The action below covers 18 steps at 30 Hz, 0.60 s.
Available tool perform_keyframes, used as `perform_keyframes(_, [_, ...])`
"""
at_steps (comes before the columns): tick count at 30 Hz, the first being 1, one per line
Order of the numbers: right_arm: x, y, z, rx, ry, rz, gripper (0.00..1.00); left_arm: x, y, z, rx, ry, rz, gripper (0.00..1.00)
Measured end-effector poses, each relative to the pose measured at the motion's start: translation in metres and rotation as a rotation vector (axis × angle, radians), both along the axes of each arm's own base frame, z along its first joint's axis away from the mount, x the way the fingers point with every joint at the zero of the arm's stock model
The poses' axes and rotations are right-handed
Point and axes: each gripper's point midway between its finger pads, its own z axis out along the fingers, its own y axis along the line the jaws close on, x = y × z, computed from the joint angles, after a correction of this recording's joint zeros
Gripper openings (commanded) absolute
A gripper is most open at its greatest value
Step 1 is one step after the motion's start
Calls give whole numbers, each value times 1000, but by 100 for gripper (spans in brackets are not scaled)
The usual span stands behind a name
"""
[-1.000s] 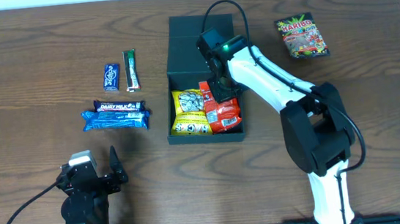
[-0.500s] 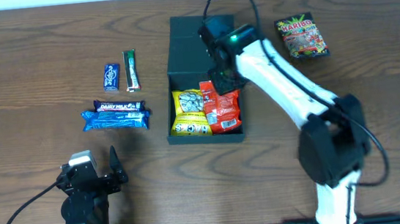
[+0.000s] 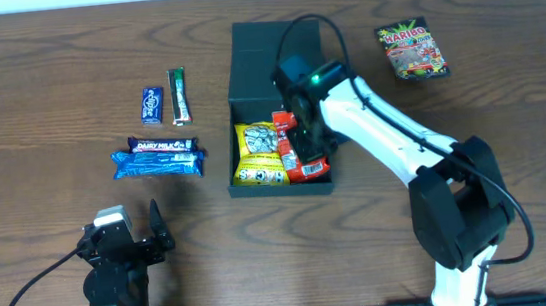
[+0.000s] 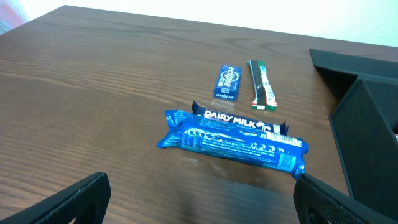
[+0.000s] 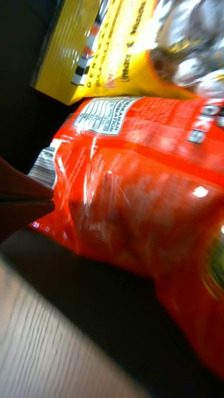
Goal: Pack container
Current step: 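Push the red bag down into the box with the right gripper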
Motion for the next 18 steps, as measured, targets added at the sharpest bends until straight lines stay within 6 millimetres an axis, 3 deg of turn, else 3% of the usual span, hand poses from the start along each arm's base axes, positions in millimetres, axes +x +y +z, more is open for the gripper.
perform_keyframes(10, [-4, 0, -34, 17, -22, 5, 1, 0, 0, 0, 0, 0, 0, 95])
perform_keyframes(18, [-4, -12, -34, -47, -32, 6, 1, 0, 0, 0, 0, 0, 0, 95])
